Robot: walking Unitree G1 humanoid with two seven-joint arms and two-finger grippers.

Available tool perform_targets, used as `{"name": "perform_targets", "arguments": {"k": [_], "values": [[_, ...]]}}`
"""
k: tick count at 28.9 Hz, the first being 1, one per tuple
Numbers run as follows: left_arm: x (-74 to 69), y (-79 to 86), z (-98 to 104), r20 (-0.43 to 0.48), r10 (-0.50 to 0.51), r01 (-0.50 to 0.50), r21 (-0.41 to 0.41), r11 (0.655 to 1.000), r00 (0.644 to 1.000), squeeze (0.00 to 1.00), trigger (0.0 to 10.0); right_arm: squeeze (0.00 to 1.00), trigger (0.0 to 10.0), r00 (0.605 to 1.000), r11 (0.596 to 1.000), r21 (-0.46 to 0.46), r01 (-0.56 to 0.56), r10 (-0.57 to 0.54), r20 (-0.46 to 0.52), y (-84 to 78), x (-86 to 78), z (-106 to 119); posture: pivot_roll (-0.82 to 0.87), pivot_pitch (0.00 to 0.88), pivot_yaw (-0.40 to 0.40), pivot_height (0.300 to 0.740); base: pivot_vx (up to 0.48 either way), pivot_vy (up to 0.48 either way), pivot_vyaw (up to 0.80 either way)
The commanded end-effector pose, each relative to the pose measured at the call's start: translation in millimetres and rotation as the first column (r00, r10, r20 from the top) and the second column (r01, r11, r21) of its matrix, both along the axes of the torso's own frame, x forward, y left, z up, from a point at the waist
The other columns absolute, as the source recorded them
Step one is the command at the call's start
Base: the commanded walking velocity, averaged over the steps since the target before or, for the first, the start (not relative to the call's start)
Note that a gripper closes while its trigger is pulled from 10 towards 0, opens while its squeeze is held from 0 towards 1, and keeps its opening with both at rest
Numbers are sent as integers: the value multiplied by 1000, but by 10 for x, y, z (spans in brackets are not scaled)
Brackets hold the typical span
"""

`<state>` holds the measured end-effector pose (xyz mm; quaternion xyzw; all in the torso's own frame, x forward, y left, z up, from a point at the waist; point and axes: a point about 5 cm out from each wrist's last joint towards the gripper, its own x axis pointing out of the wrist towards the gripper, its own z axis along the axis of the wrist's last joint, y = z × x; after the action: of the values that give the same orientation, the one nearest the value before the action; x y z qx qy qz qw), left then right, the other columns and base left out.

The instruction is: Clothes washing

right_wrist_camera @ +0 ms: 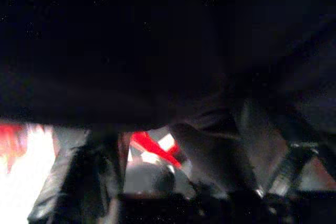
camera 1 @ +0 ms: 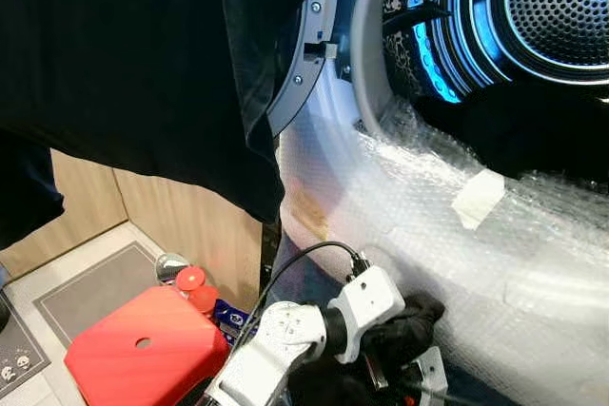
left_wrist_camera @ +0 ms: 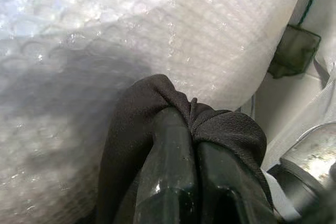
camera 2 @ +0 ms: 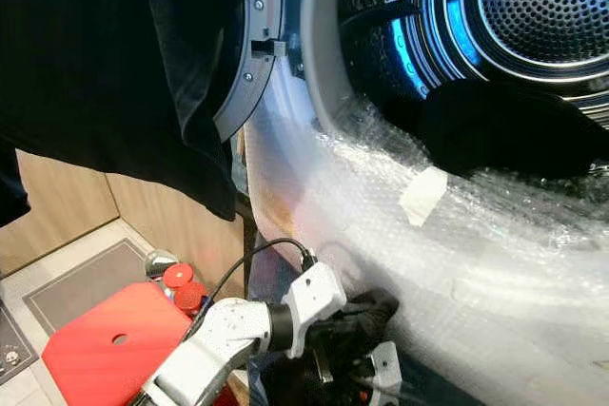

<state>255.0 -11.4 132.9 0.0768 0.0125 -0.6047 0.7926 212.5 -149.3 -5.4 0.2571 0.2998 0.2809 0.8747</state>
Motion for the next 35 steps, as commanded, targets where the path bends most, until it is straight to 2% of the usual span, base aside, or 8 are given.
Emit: {"name": "perform_targets", "arguments": {"k": [1, 3, 12, 13, 16, 25, 32, 35], "values": [[-17, -91, 195, 53, -26, 29, -51, 998, 998, 0, 0, 0, 10000, 998, 995, 77, 55, -55, -8, -21, 66, 69, 69, 0, -87, 740, 0, 0, 0], [7, -68, 198, 57, -7, 10, -49, 999, 998, 0, 0, 0, 10000, 998, 992, 105, 68, -69, 6, -26, 99, 108, 69, 0, -87, 740, 0, 0, 0], [52, -22, 194, 59, 21, -18, -44, 999, 998, 0, 0, 0, 10000, 996, 994, 63, 86, -87, 11, -28, 144, 95, 70, 0, -90, 740, 0, 0, 0], [56, -17, 188, 58, 24, -21, -42, 999, 998, 0, 0, 0, 0, 998, 997, 37, 66, -67, 16, -16, 132, 76, 70, 0, -91, 740, 0, 0, 0], [65, -12, 180, 54, 29, -26, -42, 999, 998, 0, 0, 0, 0, 999, 1000, -7, 30, -30, 29, 8, 109, 49, 70, 0, -91, 740, 0, 0, 0], [39, -18, 164, 37, 25, -24, -44, 999, 999, 0, 0, 0, 0, 995, 997, -18, 77, -76, 61, -8, 186, 79, 72, 0, -96, 740, 0, 0, 0], [42, -7, 161, 33, 27, -25, -38, 999, 999, 0, 0, 0, 0, 989, 993, 30, 115, -117, 85, 13, 226, 121, 74, 0, -94, 740, 0, 0, 0], [39, -1, 138, 30, 22, -21, -27, 999, 999, 0, 0, 0, 0, 992, 997, 23, 67, -69, 104, 78, 207, 138, 74, 0, -91, 740, 0, 0, 0]]}}
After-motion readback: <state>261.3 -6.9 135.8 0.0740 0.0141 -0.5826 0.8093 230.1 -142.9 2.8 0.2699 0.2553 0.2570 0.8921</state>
